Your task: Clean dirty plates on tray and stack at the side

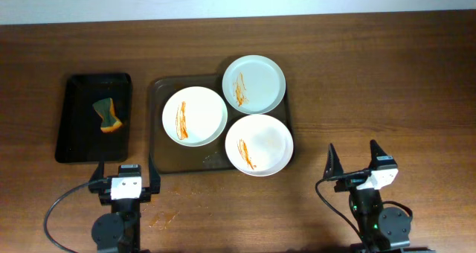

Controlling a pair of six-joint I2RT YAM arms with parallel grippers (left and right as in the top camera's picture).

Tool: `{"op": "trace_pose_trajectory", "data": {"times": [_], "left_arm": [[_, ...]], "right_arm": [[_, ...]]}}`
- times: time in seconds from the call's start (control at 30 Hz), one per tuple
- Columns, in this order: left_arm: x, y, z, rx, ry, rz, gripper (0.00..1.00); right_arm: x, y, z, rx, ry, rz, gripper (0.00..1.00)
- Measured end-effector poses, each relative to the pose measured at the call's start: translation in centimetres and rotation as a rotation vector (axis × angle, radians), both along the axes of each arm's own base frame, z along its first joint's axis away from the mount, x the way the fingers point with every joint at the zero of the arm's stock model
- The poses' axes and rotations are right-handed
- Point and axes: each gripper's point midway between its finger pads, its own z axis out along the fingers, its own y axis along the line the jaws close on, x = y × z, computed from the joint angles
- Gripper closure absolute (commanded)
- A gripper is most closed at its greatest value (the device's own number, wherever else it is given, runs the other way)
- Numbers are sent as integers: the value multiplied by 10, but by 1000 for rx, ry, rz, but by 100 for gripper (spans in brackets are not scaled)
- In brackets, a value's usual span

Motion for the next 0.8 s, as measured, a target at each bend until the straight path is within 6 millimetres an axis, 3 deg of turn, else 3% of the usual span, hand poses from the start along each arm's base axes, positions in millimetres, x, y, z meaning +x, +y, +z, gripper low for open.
{"op": "trace_pose_trajectory", "data": {"times": [0.17,0.43,0.63,0.8], "left_arm": [[1,0,3,2,-16,0,1],[-1,-6,65,-40,-277,-38,1],[1,-6,90,-108,-292,-43,1],[16,-5,141,-124,-284,-44,1]], "right_arm": [[0,1,6,2,-24,3,2],[-2,6,16,3,-53,35,2],[-13,7,69,8,-152,50,2],[-11,8,98,8,-155,53,2]]}}
